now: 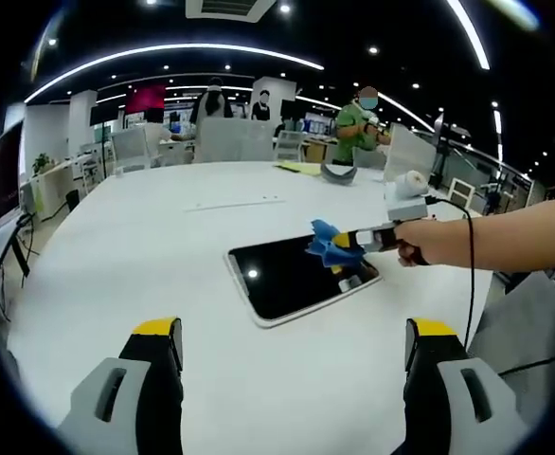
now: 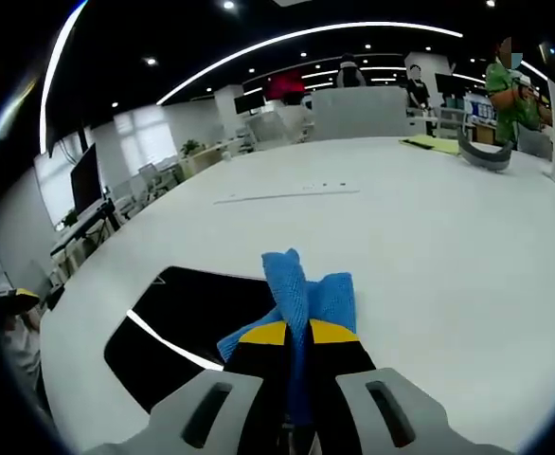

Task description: Wipe the mirror surface with the cleaning cloth until all visible marks leave the cleaned area.

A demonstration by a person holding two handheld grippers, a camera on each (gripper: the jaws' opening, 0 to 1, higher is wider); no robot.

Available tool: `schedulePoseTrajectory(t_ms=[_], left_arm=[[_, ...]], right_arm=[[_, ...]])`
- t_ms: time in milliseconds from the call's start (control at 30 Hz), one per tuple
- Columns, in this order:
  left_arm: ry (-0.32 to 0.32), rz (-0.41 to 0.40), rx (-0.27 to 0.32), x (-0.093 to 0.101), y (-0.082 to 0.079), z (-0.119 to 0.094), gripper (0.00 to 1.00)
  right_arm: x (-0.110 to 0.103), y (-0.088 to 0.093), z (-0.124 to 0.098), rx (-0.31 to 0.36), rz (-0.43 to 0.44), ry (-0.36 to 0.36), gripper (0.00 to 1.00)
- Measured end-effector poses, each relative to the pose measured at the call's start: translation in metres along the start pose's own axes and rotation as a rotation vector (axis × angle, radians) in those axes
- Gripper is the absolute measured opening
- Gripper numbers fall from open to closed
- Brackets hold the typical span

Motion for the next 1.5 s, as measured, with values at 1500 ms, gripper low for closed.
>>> schedulePoseTrajectory(t_ms=[1500], left_arm=[[-0.015,-0.039,0.008,-0.015,0.01,-0.006,0.98]], right_arm=[[-0.054,0.007,0.011,-0.023,0.025,-0.062,0.02]])
Point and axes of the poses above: the point that each gripper's makers call its tool centre point, and the gripper's own axes: z roughly forward along the fingers, x roughly to its right, y roughly out of its underside, the point moved 7 cm from there along -z, roughly backward along the fingers, and after that the axes turned 7 degrees about x, right-handed, at the moved point
